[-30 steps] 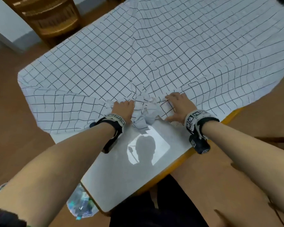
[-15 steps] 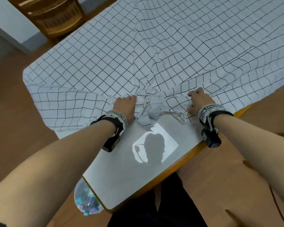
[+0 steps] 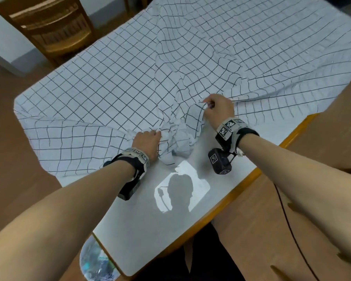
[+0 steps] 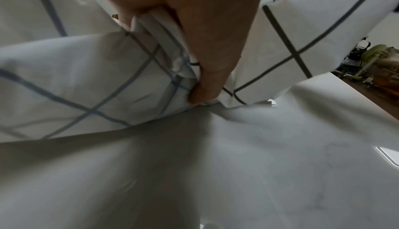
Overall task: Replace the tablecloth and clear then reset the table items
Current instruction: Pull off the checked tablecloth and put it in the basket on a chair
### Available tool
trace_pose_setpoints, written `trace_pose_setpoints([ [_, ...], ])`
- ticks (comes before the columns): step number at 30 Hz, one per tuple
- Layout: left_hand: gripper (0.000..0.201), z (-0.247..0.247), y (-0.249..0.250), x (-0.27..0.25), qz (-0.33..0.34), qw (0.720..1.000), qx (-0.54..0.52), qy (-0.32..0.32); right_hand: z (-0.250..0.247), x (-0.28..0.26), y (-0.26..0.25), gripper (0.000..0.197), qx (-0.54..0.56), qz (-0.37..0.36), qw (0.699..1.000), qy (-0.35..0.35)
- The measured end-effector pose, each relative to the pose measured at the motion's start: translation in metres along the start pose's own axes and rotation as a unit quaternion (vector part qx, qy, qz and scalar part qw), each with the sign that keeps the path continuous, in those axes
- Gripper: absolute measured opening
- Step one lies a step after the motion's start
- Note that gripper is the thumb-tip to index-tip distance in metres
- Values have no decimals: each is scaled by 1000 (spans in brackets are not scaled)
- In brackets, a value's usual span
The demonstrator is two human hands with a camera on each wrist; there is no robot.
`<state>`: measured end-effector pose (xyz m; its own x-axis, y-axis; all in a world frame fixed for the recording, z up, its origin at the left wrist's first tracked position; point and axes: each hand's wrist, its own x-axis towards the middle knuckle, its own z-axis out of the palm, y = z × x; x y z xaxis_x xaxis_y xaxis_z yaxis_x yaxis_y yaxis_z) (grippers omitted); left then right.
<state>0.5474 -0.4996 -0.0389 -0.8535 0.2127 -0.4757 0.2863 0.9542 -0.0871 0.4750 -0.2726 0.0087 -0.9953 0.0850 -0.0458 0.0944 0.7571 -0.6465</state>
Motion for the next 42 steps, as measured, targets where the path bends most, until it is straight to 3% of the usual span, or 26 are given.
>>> trace_pose_setpoints([
  [4, 46, -1, -3, -1, 8, 1000, 6, -7, 20, -7, -48, 18, 60, -173, 978, -99],
  [7, 50, 3, -10, -2, 15, 999, -40, 5, 48, -28, -57, 30, 17, -209, 944, -256],
  [8, 55, 5, -13, -3, 16, 997, -70, 12, 58, -34, -51, 37, -44, -205, 927, -310],
  [10, 63, 10, -21, -5, 5, 990, -141, 22, 71, -41, -31, 78, -165, -208, 891, -368],
  [12, 71, 13, -25, -11, -3, 981, -192, 24, 74, -44, -13, 113, -222, -235, 870, -373],
  [14, 68, 12, -26, -16, -7, 975, -219, 21, 79, -44, -3, 121, -247, -253, 862, -364],
  [16, 65, 12, -24, -16, -8, 971, -237, 17, 83, -41, -3, 104, -262, -254, 860, -356],
  [19, 72, 9, -22, -15, -7, 977, -210, 25, 94, -34, -6, 59, -214, -223, 887, -342],
  [21, 84, 4, -21, -19, -15, 986, -152, 69, 95, -28, -11, 46, -192, -175, 902, -345],
  [23, 90, -6, -20, -27, -7, 985, -81, 153, 87, -18, -19, 39, -177, -125, 915, -341],
  [26, 100, -9, -16, -36, 53, 973, -6, 227, 74, 1, -24, 45, -132, -52, 923, -357],
  [30, 113, -1, -5, -37, 90, 973, 38, 209, 57, 8, -29, 62, -116, -25, 912, -394],
  [35, 104, 17, 13, -14, 67, 980, -5, 185, 42, -5, -24, 56, -160, 14, 880, -447],
  [38, 84, 16, 20, 2, 60, 992, -26, 109, 38, -17, -5, 52, -119, 18, 920, -372],
  [42, 84, 7, 27, 18, 60, 994, -34, 82, 14, -30, 27, 26, -50, 17, 976, -212],
])
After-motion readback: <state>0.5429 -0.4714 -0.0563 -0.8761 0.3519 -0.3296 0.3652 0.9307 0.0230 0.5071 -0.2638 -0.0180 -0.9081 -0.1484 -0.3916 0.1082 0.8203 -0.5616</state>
